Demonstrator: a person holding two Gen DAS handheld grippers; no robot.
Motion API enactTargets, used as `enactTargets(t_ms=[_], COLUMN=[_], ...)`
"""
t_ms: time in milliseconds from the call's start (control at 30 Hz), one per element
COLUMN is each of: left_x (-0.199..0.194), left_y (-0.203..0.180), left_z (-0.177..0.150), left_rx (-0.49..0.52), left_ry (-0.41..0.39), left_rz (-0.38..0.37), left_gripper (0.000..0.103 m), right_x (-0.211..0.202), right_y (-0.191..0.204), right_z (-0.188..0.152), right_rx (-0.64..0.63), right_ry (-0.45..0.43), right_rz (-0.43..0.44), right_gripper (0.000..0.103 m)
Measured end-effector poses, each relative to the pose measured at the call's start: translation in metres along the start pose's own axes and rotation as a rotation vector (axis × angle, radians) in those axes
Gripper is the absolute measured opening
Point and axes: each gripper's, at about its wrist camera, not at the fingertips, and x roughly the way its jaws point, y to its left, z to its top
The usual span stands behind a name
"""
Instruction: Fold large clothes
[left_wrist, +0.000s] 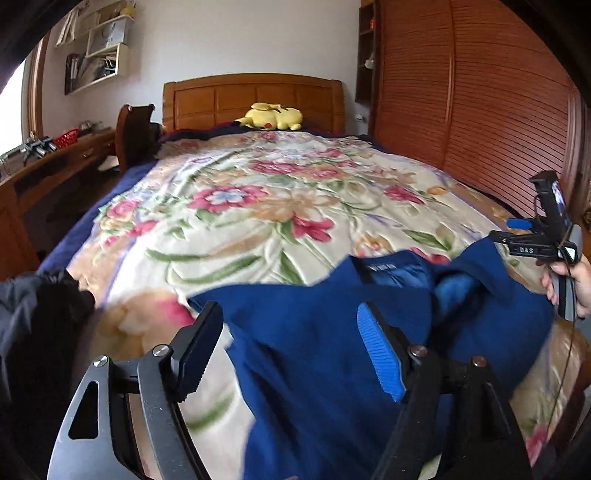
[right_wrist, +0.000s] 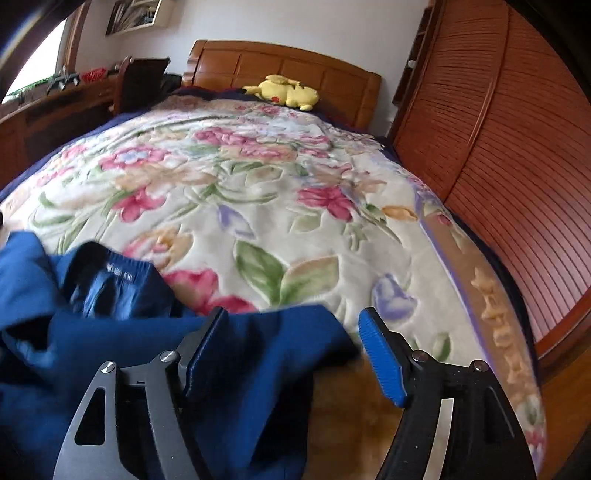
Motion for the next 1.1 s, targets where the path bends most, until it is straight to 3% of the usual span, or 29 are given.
enactTargets(t_ms=[100, 267, 633, 900, 1033, 1100], left_x=[-0.010, -0.026, -0.027, -0.024, -0.025, -0.025], left_y=[-0.012, -0.022, -0.007, -0.001, 0.002, 0.002], left_z=[-0.012, -0.029, -0.058, -0.067, -0.068, -0.068], left_rx=[0.004, 0.012, -0.001, 0.024, 0.018, 0.013], left_ry=[-0.006, -0.015, 0.013, 0.025, 0.030, 0.031], left_rz=[0.011, -0.011, -0.017, -0.008, -0.015, -0.017], left_gripper=[0.076, 0.076, 0.076, 0.076, 0.076, 0.076], right_x=[-0.011, -0.042, -0.069, -0.043, -0.037, -0.034], right_y=[0.004, 0.021, 0.108, 0.143, 0.155, 0.159], right_z=[-0.003, -0.006, -0.006, -0.005, -0.003, -0.002], right_rx=[-0.017, -0.028, -0.247, -0.374, -0.434, -0.471], right_ry=[-0.017, -0.095, -0.096, -0.015, 0.011, 0.017], right_rz=[-0.001, 0.163, 0.419, 0.479, 0.457, 0.424], right_gripper=[0.075, 0.075, 0.075, 0.075, 0.075, 0.068])
